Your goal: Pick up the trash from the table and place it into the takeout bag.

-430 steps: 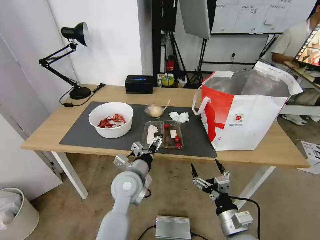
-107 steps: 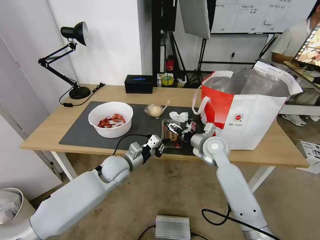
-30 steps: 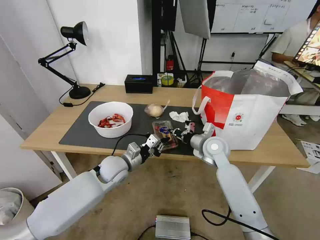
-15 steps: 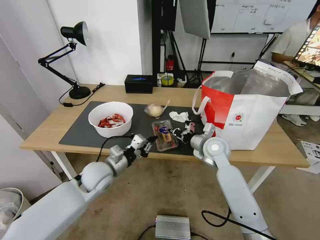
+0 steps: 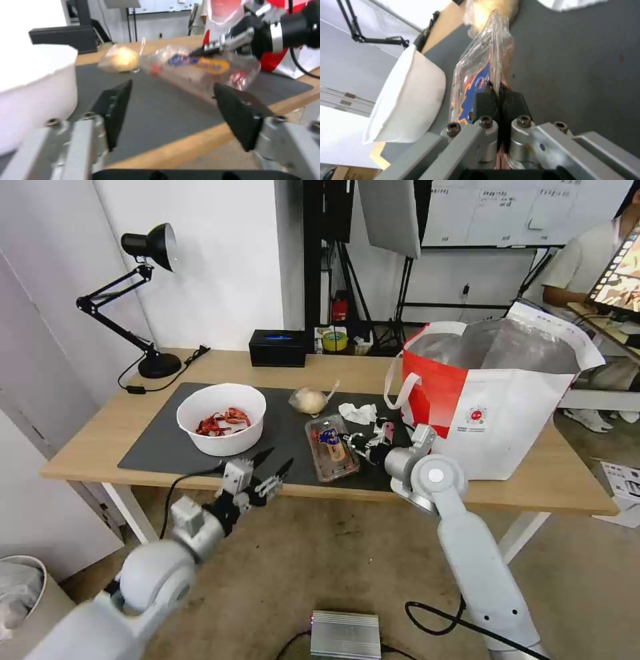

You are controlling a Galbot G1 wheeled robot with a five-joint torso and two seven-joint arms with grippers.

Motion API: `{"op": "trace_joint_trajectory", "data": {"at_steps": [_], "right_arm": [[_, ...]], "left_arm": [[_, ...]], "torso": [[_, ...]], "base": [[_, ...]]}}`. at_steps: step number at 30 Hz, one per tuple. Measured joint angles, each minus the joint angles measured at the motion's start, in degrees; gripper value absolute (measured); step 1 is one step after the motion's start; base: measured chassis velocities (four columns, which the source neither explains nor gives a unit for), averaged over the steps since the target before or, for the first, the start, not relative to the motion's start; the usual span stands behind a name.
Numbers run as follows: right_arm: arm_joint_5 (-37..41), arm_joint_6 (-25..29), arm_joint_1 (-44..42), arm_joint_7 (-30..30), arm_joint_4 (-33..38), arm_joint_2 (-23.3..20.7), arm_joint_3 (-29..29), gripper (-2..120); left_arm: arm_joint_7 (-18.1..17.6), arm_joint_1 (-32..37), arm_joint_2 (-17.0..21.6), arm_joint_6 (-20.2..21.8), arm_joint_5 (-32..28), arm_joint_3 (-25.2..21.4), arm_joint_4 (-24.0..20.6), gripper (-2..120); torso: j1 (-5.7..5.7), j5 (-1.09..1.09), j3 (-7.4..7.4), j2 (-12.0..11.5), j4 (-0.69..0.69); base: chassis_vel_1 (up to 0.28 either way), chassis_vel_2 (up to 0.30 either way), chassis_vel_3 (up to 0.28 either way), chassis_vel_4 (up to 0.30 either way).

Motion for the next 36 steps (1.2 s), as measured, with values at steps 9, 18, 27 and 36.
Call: {"op": "trace_joint_trajectory", "data": {"at_steps": [9,18,27,36], "right_arm": [[-0.79,1.39,1.01,-0.37,4.75,-1.76,1.3,0],[-0.12,2.45,4.06,-0.71,10.96,-5.36,3.49,0],[2.55,5.27,10.09,2.05,15.32,-10.4,6.94,0],[4.17,7.05,14.22,4.07,13.87,-14.04,9.32,0]], "left_arm": [[0.28,5.81,-3.77,-0.51,0.77,-4.21,-2.16,99],[0.24,8.17,-7.18,-1.02,1.13,-5.32,-1.39,100],[-1.02,8.37,-7.85,-1.05,1.15,-5.73,-1.02,100],[-1.13,9.23,-8.83,-1.15,1.11,-6.18,-1.13,100]], "torso": [[0.0,0.01,0.0,0.0,-0.01],[0.01,0.01,0.0,0.0,-0.01],[0.01,0.0,0.01,0.0,-0.01],[0.01,0.01,0.01,0.0,-0.01]], "base": [[0.0,0.0,0.0,0.0],[0.0,0.0,0.0,0.0],[0.0,0.0,0.0,0.0],[0.0,0.0,0.0,0.0]]}}
